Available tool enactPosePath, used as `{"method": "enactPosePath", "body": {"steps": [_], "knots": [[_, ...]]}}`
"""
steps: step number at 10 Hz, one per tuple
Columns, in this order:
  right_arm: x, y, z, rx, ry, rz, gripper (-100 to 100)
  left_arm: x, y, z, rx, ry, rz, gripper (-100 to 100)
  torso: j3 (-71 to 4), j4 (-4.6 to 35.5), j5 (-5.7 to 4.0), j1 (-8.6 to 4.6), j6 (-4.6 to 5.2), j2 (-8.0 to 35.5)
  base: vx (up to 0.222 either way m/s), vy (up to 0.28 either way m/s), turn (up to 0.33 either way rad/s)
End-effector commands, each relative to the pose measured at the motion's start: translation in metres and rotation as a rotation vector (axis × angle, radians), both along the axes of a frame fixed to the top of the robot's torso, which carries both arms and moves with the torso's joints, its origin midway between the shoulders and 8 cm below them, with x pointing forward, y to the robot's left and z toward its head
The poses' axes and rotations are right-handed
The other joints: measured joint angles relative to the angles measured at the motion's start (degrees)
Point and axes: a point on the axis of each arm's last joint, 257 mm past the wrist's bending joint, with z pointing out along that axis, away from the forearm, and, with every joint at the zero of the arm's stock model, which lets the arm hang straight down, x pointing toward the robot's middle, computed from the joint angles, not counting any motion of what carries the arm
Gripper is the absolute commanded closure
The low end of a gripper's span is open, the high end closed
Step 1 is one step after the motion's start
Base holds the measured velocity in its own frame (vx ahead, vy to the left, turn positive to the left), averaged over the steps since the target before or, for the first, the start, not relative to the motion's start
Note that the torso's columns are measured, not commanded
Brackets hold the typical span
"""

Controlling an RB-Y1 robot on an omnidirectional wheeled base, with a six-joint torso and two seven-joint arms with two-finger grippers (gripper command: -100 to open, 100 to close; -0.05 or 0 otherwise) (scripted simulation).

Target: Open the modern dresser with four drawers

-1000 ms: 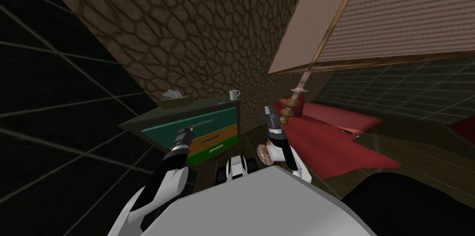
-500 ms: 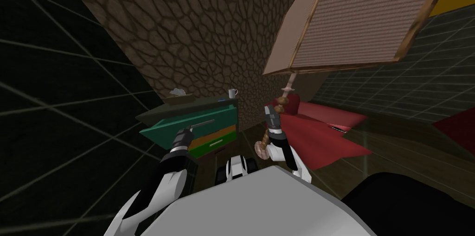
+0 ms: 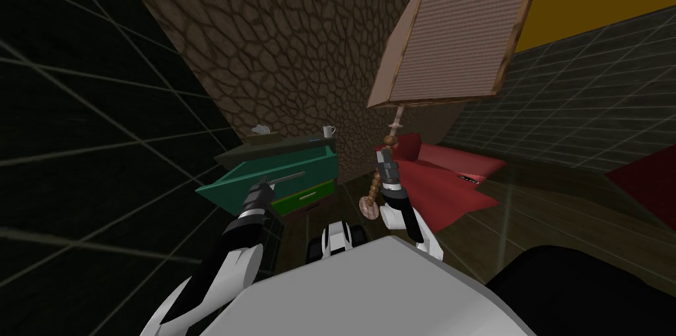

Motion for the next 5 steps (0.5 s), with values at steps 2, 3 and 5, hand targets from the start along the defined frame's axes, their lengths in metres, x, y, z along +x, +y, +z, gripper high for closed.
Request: {"method": "enactPosePath", "body": {"steps": [2,3,5], "knots": [[0.0,0.0,0.0,0.0,0.0,0.0,0,-0.007,0.002,0.02,-0.006,0.003,0.005,-100,-0.2,-0.1,0.07,0.32,-0.07,-0.3,0.047,0.017,-0.007],[0.0,0.0,0.0,0.0,0.0,0.0,0,-0.009,0.002,0.025,-0.007,0.003,0.006,-100,-0.1,0.0,0.05,0.31,-0.08,-0.1,0.042,0.014,-0.013],[0.0,0.0,0.0,0.0,0.0,0.0,0,-0.013,0.003,0.035,-0.009,0.003,0.008,-100,0.2,0.1,0.08,0.2,-0.11,0.3,0.025,0.009,-0.009]]}}
